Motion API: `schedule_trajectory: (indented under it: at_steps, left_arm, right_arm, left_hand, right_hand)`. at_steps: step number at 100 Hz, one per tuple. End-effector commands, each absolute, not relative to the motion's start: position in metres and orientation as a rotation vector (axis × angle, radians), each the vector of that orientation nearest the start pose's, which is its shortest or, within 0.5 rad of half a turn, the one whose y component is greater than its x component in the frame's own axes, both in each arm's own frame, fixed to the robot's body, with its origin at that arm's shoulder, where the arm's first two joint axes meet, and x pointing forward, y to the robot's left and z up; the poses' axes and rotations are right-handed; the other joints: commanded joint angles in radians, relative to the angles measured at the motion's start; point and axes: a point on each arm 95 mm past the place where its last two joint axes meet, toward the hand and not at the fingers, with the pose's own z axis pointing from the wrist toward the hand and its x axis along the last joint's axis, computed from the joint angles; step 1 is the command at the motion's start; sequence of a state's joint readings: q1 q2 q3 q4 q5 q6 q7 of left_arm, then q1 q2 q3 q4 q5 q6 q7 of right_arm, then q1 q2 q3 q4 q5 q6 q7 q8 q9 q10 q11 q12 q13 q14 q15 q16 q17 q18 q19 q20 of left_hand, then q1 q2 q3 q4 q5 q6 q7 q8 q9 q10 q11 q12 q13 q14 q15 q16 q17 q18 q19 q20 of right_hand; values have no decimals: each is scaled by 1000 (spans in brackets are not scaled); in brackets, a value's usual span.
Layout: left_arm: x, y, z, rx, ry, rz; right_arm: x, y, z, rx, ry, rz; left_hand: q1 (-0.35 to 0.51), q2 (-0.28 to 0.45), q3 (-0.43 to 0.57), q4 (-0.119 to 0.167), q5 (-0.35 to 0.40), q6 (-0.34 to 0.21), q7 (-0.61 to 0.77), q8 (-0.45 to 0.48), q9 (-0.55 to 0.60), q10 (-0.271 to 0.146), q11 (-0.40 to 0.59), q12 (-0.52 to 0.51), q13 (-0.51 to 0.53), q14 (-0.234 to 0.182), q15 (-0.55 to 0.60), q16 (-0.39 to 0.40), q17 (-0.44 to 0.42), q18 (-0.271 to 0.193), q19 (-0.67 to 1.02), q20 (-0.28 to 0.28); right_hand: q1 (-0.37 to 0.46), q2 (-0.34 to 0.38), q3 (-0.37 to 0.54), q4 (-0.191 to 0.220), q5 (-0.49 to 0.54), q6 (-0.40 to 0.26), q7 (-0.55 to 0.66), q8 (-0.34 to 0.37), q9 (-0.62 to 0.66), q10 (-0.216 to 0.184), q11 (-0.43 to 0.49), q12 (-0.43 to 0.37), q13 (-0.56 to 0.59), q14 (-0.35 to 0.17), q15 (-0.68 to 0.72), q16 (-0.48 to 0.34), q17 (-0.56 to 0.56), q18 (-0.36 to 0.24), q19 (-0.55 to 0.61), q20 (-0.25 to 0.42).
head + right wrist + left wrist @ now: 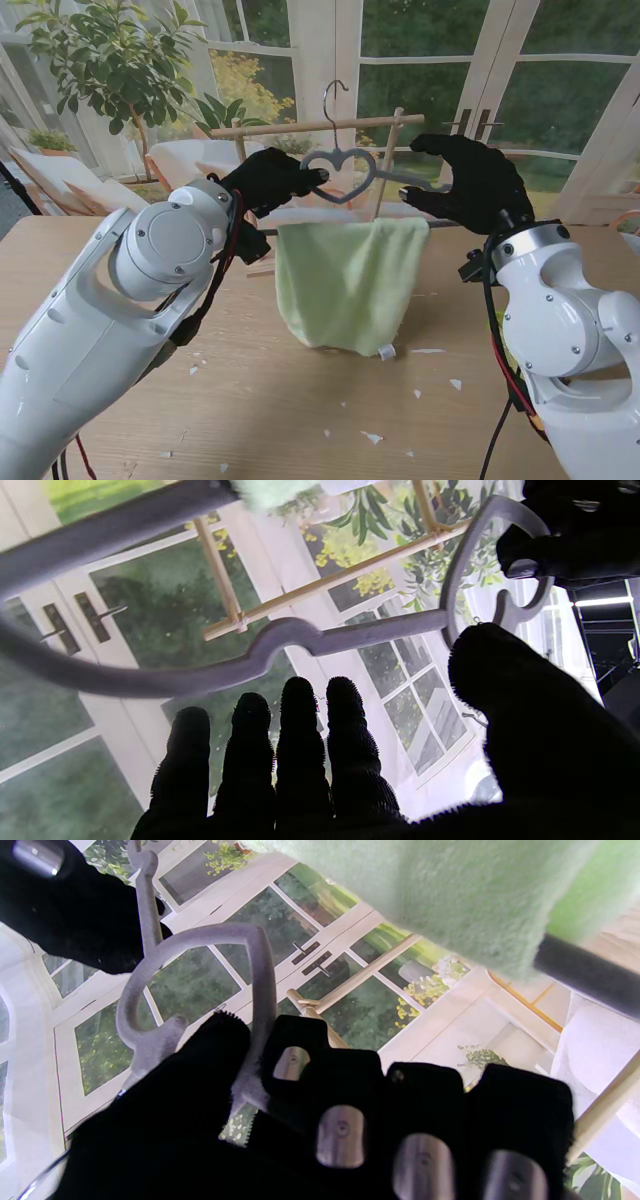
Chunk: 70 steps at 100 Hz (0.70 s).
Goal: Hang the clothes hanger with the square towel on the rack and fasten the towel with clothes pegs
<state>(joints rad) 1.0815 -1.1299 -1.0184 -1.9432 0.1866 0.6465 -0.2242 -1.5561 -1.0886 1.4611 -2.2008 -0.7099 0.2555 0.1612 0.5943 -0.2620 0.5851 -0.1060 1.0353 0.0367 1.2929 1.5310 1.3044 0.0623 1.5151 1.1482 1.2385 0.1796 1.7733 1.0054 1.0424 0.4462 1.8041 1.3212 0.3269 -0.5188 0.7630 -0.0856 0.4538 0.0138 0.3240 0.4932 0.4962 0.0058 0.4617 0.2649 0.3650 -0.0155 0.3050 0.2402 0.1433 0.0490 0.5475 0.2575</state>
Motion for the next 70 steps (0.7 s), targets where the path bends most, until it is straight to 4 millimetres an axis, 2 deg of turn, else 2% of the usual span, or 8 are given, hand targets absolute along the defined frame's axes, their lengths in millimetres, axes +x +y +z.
schedule_trajectory:
  at_steps: [1, 26, 46, 56, 64, 66, 67, 70]
  left_arm:
    - [436, -113, -94, -1825, 1227, -1965]
    - [432, -119, -92, -1837, 1243, -1990]
    - [428, -125, -89, -1841, 1252, -2009]
    - [426, -128, -88, -1843, 1260, -2019]
    - [425, -131, -88, -1842, 1269, -2026]
    - [425, -132, -88, -1841, 1270, -2027]
    - [424, -132, -88, -1841, 1271, -2028]
    - [424, -133, -88, -1840, 1272, -2029]
  right_arm:
    - [375, -3, -86, 1211, 1016, 1828]
    - [387, 10, -86, 1303, 1098, 1833]
    - [395, 19, -89, 1346, 1114, 1841]
    - [399, 23, -91, 1356, 1109, 1837]
    - [402, 27, -92, 1366, 1079, 1848]
    - [403, 28, -92, 1371, 1071, 1853]
    - [404, 29, -93, 1374, 1066, 1857]
    - [405, 30, -93, 1382, 1052, 1867]
  left_hand:
    - [17, 29, 53, 52, 82, 33, 78, 39, 35, -76, 74, -5, 27, -66, 124, 7, 32, -21, 290, 31]
    - [18, 29, 53, 52, 82, 33, 78, 39, 35, -76, 74, -5, 27, -67, 124, 6, 33, -22, 290, 31]
    - [17, 29, 52, 52, 82, 33, 78, 39, 35, -76, 74, -5, 27, -68, 124, 6, 33, -24, 290, 30]
    - [16, 30, 51, 52, 82, 33, 78, 39, 35, -76, 74, -5, 27, -67, 124, 6, 33, -24, 290, 30]
    - [16, 31, 51, 52, 82, 33, 78, 39, 35, -76, 74, -5, 27, -68, 124, 6, 33, -24, 290, 30]
    - [16, 31, 51, 52, 82, 33, 78, 39, 35, -76, 74, -5, 27, -68, 124, 6, 33, -24, 290, 30]
    - [16, 31, 51, 52, 81, 33, 78, 39, 35, -76, 74, -5, 27, -68, 124, 6, 33, -24, 290, 30]
    - [15, 30, 50, 52, 81, 33, 78, 39, 35, -76, 74, -5, 27, -68, 124, 6, 33, -25, 290, 29]
  right_hand:
    - [-46, 35, -36, 15, 15, 4, -9, -12, 15, -5, -20, -6, 15, -21, -16, -13, -10, -6, -30, 216]
    - [-53, 63, -100, 15, 120, 2, 22, -3, 137, 14, -3, 2, 125, 13, 31, 9, 54, 33, 9, 241]
    - [-25, 86, -124, 24, 233, -19, 91, 29, 265, 21, 41, 24, 228, 44, 103, 49, 119, 54, 109, 282]
    - [17, 129, -139, 34, 310, -51, 159, 70, 354, 12, 81, 58, 297, 57, 168, 90, 150, 85, 217, 307]
    - [82, 181, -121, 41, 394, -84, 242, 113, 447, 14, 150, 103, 373, 94, 274, 148, 197, 122, 356, 352]
    - [102, 183, -113, 27, 399, -90, 270, 106, 458, 18, 171, 117, 382, 102, 306, 165, 203, 124, 386, 363]
    - [118, 178, -101, 17, 397, -97, 321, 75, 466, 22, 191, 133, 390, 111, 336, 180, 210, 127, 409, 371]
    - [154, 171, -76, 3, 402, -115, 410, 55, 490, 29, 251, 169, 418, 136, 421, 222, 234, 134, 477, 400]
